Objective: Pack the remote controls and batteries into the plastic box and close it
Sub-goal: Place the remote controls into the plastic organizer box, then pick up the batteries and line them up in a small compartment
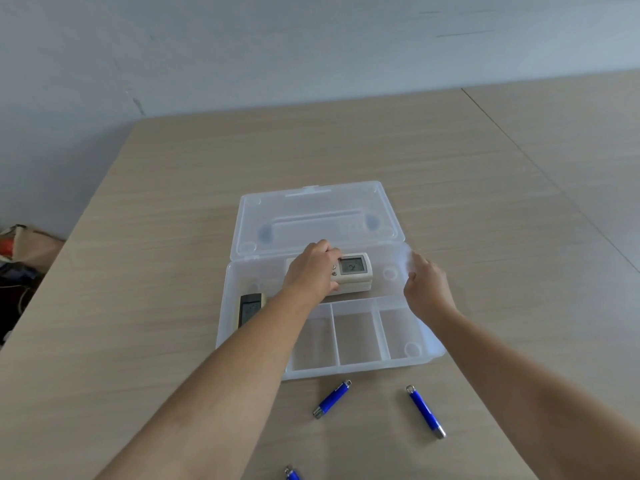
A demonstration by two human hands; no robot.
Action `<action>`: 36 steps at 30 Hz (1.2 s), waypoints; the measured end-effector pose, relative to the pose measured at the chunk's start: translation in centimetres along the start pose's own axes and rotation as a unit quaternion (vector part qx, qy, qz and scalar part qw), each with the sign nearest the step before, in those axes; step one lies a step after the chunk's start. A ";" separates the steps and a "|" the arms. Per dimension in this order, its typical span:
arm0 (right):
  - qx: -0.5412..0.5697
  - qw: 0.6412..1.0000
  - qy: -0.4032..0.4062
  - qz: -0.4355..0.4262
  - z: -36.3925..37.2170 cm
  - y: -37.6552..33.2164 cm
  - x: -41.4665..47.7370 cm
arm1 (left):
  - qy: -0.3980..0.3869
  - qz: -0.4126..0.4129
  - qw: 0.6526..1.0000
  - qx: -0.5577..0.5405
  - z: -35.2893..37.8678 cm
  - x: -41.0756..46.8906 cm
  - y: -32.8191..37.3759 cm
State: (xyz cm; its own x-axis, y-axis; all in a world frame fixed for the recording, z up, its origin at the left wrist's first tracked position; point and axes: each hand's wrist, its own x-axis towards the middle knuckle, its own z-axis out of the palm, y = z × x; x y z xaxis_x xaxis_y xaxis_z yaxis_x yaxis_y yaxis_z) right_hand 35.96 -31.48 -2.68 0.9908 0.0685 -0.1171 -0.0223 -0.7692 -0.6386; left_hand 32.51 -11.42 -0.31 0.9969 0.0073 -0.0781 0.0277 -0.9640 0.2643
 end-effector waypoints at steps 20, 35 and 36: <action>-0.004 0.928 -0.089 -0.362 0.9 -6.5 -15.8 | 0.244 -0.077 0.967 0.014 -3.8 -17.8 -5.1; -0.242 0.875 -0.358 -0.217 7.7 -3.7 -24.0 | -0.048 -0.438 0.895 -0.072 4.1 -28.3 -7.2; -0.232 0.879 -0.356 -0.215 7.7 -3.3 -23.9 | -0.043 -0.441 0.892 -0.089 4.1 -28.4 -7.3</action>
State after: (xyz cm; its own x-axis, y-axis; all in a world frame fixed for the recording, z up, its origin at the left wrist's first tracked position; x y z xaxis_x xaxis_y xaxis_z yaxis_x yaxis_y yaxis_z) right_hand 11.30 -25.62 -3.64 0.5558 0.6700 -0.4921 0.5545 -0.7399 -0.3809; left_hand 3.67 -5.68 -4.00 0.5728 0.7147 -0.4015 0.8172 -0.5363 0.2112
